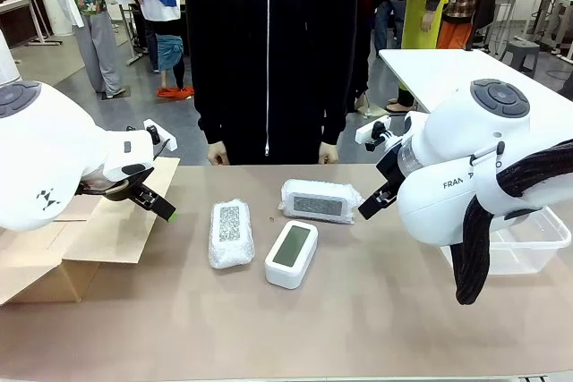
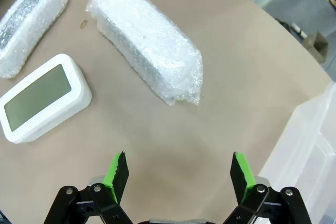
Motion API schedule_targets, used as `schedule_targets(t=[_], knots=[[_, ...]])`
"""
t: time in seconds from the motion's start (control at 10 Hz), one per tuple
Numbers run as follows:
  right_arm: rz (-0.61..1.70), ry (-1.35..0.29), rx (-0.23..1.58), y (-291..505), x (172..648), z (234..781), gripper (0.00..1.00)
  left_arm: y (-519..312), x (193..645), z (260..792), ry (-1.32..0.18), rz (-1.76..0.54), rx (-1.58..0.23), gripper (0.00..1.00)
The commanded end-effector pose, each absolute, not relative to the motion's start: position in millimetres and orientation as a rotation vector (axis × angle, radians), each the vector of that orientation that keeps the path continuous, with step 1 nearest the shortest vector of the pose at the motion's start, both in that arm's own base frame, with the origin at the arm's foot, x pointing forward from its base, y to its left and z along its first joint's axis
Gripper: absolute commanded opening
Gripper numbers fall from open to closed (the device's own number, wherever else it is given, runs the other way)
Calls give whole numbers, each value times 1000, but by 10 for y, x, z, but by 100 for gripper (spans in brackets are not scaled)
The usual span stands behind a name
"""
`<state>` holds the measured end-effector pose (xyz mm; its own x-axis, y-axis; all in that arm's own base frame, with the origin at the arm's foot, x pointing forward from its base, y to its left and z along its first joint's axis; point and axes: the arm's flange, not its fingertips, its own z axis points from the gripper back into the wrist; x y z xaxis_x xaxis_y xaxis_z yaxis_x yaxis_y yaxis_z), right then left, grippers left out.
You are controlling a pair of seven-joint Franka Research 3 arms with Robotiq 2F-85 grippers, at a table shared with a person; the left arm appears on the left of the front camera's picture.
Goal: Separate and place wrapped and unwrapped clocks.
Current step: Pick up the Digital clock indicated by the person.
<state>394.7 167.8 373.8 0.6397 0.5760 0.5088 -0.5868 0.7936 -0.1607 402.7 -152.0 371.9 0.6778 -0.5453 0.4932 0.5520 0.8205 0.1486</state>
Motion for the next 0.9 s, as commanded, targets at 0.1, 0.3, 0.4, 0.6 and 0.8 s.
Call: schedule_targets(t=[0.1,0.3,0.4,0.6,0.8], knots=[[663,-573,21,1678,3947,3738,100,-1507,4031,3718,-550,-613,-14,100],[663,-573,21,1678,3947,3738,100,-1507,4031,3718,-550,-613,-14,100],[663,-573,21,1678,3947,3738,100,-1507,4031,3718,-550,-613,-14,100],[663,-573,21,1678,3947,3738,100,-1507,4031,3718,-550,-613,-14,100],[663,-573,21,1678,3947,3738,100,-1507,4031,3718,-550,-613,-14,100]])
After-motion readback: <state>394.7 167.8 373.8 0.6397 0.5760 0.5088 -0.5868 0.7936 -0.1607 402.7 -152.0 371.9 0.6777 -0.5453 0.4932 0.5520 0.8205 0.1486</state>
